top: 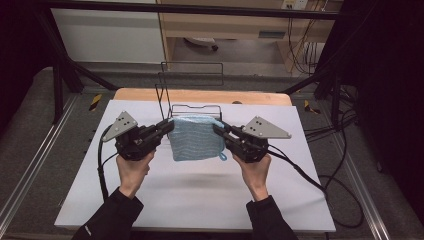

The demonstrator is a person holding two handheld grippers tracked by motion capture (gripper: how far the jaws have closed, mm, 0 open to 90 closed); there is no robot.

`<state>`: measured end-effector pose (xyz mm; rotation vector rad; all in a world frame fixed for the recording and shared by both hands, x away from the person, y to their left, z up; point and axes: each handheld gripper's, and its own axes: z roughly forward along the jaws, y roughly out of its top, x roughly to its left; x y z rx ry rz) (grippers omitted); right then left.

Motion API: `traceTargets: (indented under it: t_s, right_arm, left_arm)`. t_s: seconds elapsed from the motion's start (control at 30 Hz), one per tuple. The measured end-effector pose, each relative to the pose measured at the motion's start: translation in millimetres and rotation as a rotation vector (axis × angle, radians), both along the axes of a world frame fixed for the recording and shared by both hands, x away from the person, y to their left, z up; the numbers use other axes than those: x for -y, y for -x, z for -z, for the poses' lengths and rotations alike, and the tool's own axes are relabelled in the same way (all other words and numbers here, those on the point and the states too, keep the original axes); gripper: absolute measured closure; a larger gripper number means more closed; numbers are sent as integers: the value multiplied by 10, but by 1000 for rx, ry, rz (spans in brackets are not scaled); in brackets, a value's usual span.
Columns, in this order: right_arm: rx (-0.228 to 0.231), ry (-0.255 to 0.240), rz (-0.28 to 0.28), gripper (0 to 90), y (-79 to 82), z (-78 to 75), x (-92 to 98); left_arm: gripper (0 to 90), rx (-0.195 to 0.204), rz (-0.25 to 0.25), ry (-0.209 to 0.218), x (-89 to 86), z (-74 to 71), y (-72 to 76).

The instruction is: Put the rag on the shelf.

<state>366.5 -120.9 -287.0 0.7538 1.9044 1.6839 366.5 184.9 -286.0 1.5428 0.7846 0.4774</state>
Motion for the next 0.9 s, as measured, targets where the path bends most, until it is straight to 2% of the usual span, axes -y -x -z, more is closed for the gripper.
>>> traceTargets:
  t_s: [0.1,0.37,0.9]
  right_arm:
    - [25,-4,12,811,-27,-81,-19]
    - [51,-21,29,811,-75,-211,-45]
    - [136,-20,73,813,-191,-529,-159]
  left_arm:
    - [824,10,-4,6,-5,-60,-29]
    - [824,39,-11,39,-14,-208,-102]
    - [825,84,-33,96,-61,-464,-251]
